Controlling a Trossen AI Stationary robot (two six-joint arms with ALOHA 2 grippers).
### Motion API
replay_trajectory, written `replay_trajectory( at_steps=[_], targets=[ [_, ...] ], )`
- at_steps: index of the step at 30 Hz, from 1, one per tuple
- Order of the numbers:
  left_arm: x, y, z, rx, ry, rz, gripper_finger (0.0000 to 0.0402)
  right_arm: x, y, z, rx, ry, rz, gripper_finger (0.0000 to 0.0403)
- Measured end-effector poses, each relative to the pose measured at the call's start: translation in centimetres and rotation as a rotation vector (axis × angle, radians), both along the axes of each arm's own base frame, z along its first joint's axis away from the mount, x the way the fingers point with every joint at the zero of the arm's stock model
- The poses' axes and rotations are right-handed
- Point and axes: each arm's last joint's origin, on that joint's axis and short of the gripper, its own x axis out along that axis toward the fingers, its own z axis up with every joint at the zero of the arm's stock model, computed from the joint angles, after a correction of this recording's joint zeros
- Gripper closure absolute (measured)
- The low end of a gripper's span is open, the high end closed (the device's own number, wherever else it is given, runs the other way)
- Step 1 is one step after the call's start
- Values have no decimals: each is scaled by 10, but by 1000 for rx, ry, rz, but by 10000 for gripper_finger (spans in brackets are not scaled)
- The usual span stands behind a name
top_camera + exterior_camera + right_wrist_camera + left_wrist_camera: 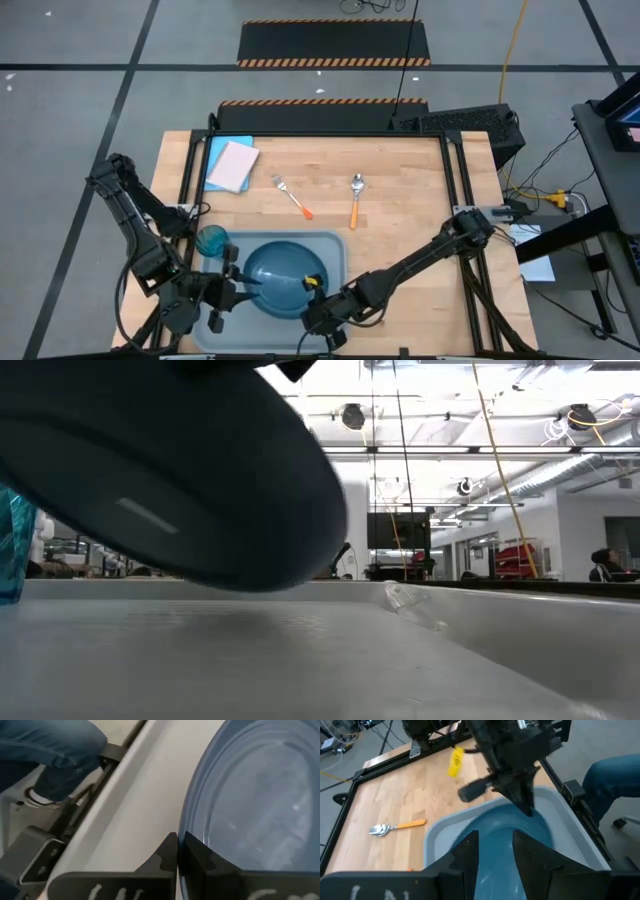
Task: Pick and place plate/cup/fork/spoon on tray
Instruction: Put the dark blue plate on the gray tray to the bottom right of the blue cup
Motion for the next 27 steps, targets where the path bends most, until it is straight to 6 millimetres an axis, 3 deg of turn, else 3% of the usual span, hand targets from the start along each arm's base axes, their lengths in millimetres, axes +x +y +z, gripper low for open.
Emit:
replay_trajectory(
  at_steps=[4, 13, 22, 27],
  targets=[
    [0, 0, 0, -2, -2, 1, 279, 3, 3, -8, 28, 20, 32, 403],
    [0, 0, 0, -3, -2, 1, 279, 5, 4, -6, 54, -9, 43, 401],
    [0, 0, 0, -5, -2, 2, 279, 2, 2, -27, 63, -34, 49, 368],
    [0, 0, 0, -5, -2, 2, 279, 3, -1, -29, 72, -28, 31, 351]
  ],
)
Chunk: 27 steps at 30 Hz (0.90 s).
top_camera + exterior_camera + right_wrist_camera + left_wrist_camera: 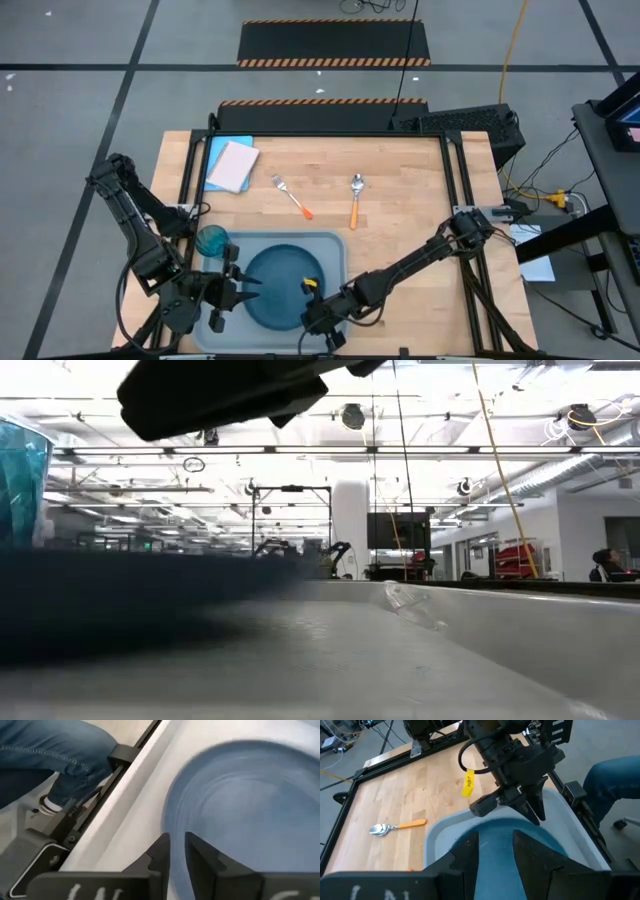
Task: Pick and place plate/cup/fork/spoon on tray
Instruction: Put the dark blue plate on the gray tray to the bottom right of the blue cup
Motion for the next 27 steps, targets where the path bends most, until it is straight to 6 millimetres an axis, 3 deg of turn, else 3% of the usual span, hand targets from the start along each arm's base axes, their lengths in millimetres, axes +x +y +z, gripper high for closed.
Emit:
replay_trajectory(
  at_steps=[8, 15, 18, 22, 27],
  targets=[
    [0, 0, 0, -5, 1, 2, 279, -2, -4, -1, 17, 54, -55, 339],
    [0, 0, 0, -9, 3, 1, 279, -24, -23, 26, -58, 125, -367, 339],
    [0, 0, 0, -7, 4, -1, 279, -32, -31, 27, -124, 150, -506, 339],
    [0, 0, 0, -8, 4, 0, 279, -39, -44, 23, -154, 248, -603, 339],
    [0, 0, -1, -20, 5, 8, 279, -40, -57, -2, -45, 360, -611, 350]
  ],
)
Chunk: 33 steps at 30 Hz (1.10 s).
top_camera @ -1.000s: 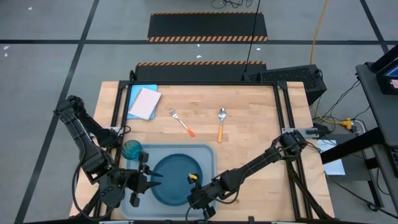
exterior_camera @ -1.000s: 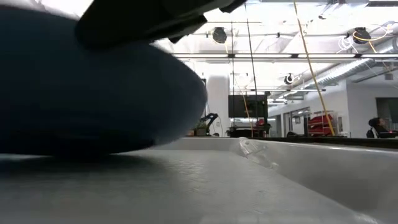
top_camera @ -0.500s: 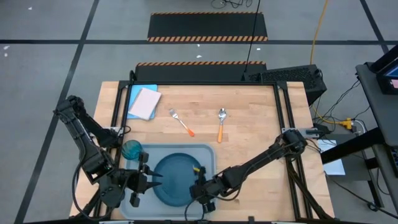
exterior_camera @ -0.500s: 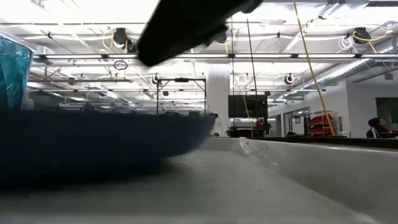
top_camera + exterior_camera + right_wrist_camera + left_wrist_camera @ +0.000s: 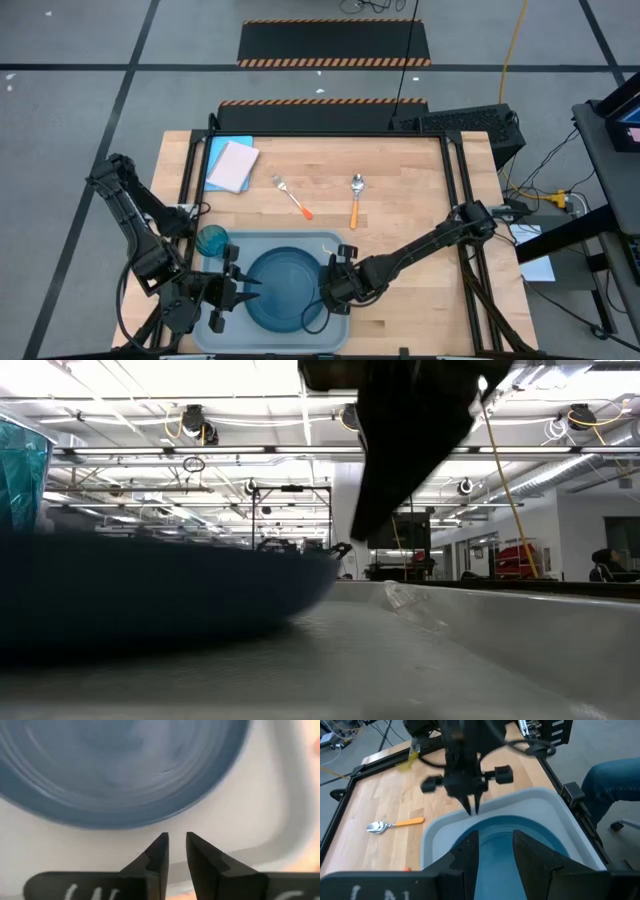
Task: Pick and place plate/cup/fork/spoon on tray
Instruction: Put the dark blue plate on the gray tray to the bottom right of the blue cup
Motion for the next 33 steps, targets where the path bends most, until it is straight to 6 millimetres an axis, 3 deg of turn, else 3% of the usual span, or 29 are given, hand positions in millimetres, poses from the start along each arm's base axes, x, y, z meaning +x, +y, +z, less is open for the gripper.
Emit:
replay_trajectory(
  at_steps=[7, 11, 22, 33],
  targets=[
    [0, 0, 0, 1, 1, 0, 279, 0, -7, -31, 237, 10, 85, 397],
    [0, 0, 0, 1, 1, -1, 279, 5, -11, -39, 304, -65, 98, 397],
    [0, 0, 0, 19, 0, -13, 279, 22, -22, -39, 323, -227, 157, 402],
    [0, 0, 0, 15, -1, -11, 279, 26, -21, -42, 321, -270, 181, 403]
  ],
)
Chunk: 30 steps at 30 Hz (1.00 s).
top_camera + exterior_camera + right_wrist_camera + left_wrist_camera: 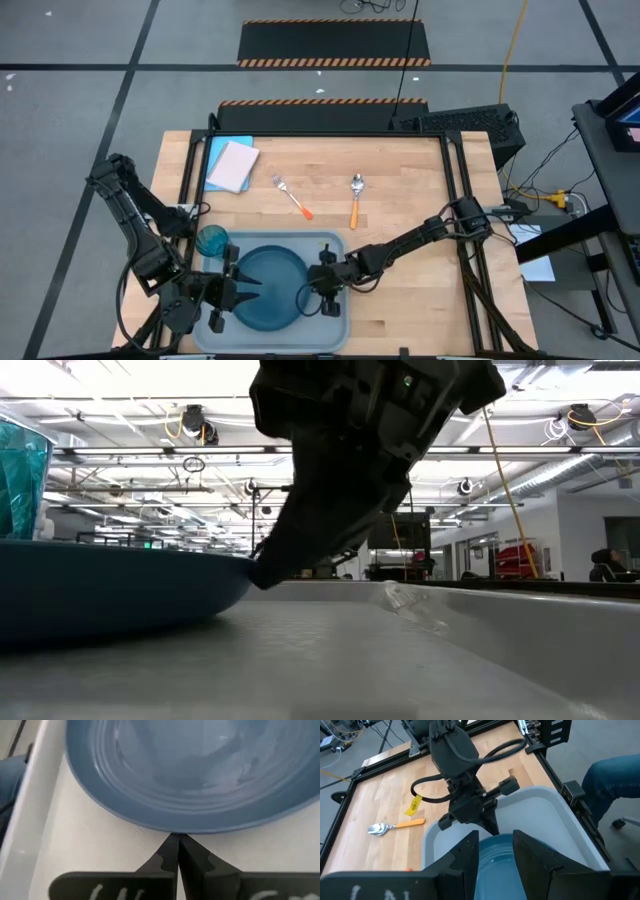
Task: Pick and place plate/cup/fork/spoon on tray
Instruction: Put the dark blue plate on the gray tray to the bottom right of the blue cup, then put the orange fork on the gray tray to the right of the dark blue plate
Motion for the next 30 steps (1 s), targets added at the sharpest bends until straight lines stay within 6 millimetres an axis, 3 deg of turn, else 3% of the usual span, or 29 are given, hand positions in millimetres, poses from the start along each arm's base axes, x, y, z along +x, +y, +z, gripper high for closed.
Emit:
replay_trajectory(
  at_steps=[7, 12, 19, 25, 30],
  targets=[
    [2, 2, 0, 6, 0, 6, 279, 0, -4, 2, -18, 0, 9, 403],
    [2, 2, 0, 0, 0, 10, 279, -7, -5, 23, -7, 0, -25, 403],
    [3, 3, 0, 27, -6, 8, 279, -33, 0, 54, -144, 27, -102, 403],
    [16, 17, -1, 99, -3, 53, 279, -51, -7, 73, -357, 12, -240, 401],
    [23, 33, -17, 133, 63, 127, 279, -53, -12, 81, -393, -17, -286, 385]
  ],
)
